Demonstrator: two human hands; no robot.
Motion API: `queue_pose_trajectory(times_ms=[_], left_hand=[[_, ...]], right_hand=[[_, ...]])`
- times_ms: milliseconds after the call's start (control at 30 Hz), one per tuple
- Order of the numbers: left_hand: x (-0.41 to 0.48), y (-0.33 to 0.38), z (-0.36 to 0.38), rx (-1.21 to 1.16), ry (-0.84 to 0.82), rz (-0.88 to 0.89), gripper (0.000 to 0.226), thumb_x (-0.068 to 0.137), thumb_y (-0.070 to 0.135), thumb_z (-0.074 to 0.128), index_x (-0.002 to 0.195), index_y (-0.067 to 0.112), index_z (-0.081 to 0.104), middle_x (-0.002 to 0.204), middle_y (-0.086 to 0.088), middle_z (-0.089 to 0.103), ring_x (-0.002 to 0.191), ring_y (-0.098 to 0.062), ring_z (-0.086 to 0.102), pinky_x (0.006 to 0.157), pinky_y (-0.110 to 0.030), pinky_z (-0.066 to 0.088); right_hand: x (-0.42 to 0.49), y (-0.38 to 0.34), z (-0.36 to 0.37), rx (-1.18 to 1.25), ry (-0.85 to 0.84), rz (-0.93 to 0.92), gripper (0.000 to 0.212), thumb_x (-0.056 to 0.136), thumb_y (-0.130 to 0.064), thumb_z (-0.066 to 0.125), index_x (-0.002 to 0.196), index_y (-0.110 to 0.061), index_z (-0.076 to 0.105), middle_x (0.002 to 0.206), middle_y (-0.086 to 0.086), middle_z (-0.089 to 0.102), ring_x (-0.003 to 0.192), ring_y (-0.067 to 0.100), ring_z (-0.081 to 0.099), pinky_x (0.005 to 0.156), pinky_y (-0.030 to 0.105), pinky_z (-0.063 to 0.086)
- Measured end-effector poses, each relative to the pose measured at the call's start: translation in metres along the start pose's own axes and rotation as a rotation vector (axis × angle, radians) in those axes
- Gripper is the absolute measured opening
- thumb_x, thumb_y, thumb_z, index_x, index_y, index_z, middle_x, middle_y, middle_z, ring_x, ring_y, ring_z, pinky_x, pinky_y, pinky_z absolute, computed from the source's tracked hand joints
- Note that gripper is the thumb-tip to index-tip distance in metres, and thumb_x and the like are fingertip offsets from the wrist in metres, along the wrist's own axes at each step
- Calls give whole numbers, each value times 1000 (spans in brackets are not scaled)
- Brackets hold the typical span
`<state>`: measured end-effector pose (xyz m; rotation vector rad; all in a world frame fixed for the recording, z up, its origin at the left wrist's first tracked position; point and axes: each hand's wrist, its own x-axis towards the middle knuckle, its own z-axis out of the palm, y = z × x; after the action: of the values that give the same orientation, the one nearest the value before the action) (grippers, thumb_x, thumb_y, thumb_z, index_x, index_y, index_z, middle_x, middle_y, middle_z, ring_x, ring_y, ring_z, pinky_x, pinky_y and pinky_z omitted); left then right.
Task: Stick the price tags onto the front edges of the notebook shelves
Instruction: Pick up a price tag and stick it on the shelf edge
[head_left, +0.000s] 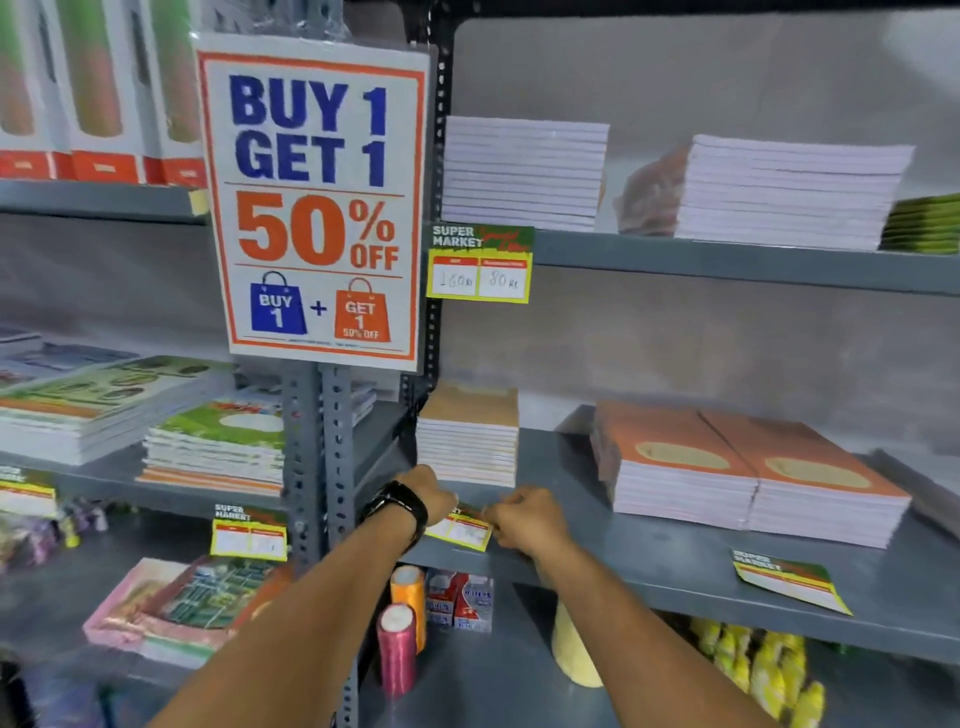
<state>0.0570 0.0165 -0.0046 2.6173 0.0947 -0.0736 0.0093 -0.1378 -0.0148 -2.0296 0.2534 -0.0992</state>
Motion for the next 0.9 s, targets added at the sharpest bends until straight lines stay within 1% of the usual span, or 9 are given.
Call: queue_pose_trajectory(times_ms=[133, 233, 333, 400, 467, 533, 633, 767, 900], left_hand=[[10, -9, -4, -135, -75, -24, 44, 77, 34, 65, 113, 8, 61, 105, -8, 66, 83, -23, 60, 71, -31, 50], [18, -19, -8, -216, -84, -64, 28, 83, 26, 66, 100, 4, 64, 80, -6, 61, 61, -18, 53, 55, -26, 43], [23, -29, -10, -481, -123, -106, 14, 87, 24, 65, 91, 11, 61, 88, -9, 66, 74, -22, 62, 63, -30, 55], [19, -33, -11, -736, -182, -104, 9, 89, 16, 65, 95, 10, 62, 101, -11, 70, 87, -22, 67, 73, -35, 59], [5, -35, -12, -911, -217, -44, 12, 90, 8, 62, 102, 8, 65, 100, -11, 71, 82, -18, 67, 66, -30, 57], [-10, -38, -8, -915, -212, 46, 10, 91, 7, 61, 99, 8, 67, 93, -9, 72, 78, -16, 68, 68, -30, 58], [-28, -51, 4, -892, -158, 124, 3, 89, 7, 64, 91, 7, 67, 88, -11, 71, 79, -22, 67, 81, -41, 55], [-50, -69, 21, -745, -38, 182, 5, 87, 7, 67, 82, 10, 66, 75, -5, 70, 65, -12, 65, 62, -29, 53], [-53, -85, 32, -597, 56, 233, 11, 80, 20, 73, 78, 12, 66, 63, -2, 64, 56, -12, 54, 60, -29, 45]], right_hand=[[21, 8, 7, 154, 29, 114, 20, 51, -19, 77, 64, -9, 65, 76, 16, 73, 73, 29, 72, 70, 48, 61], [10, 2, 3, 330, 14, 177, 17, 63, -5, 81, 70, -5, 65, 76, 15, 71, 72, 27, 72, 71, 43, 62], [9, 3, 0, 499, -32, 203, 15, 75, 4, 75, 85, 2, 63, 86, 18, 69, 71, 22, 69, 61, 26, 60], [5, 1, 0, 487, -48, 180, 16, 76, 0, 75, 87, 0, 63, 81, 14, 70, 63, 17, 66, 57, 23, 57], [-1, -3, 0, 409, -70, 124, 19, 75, -6, 77, 89, -6, 65, 77, 9, 73, 57, 12, 62, 51, 22, 51], [-8, -4, 0, 359, -94, 40, 23, 75, -8, 78, 95, -10, 67, 86, 9, 75, 63, 12, 64, 47, 20, 46], [-23, 1, 4, 327, -151, -99, 17, 76, -4, 76, 92, -9, 72, 93, 11, 74, 72, 15, 69, 54, 21, 54], [-36, 19, 13, 114, -164, -237, 10, 82, -11, 73, 90, -17, 75, 89, 3, 75, 76, 14, 70, 68, 30, 57], [-42, 28, 24, -144, -51, -346, 13, 84, -18, 71, 94, -23, 76, 88, -8, 72, 79, 5, 65, 68, 14, 48]])
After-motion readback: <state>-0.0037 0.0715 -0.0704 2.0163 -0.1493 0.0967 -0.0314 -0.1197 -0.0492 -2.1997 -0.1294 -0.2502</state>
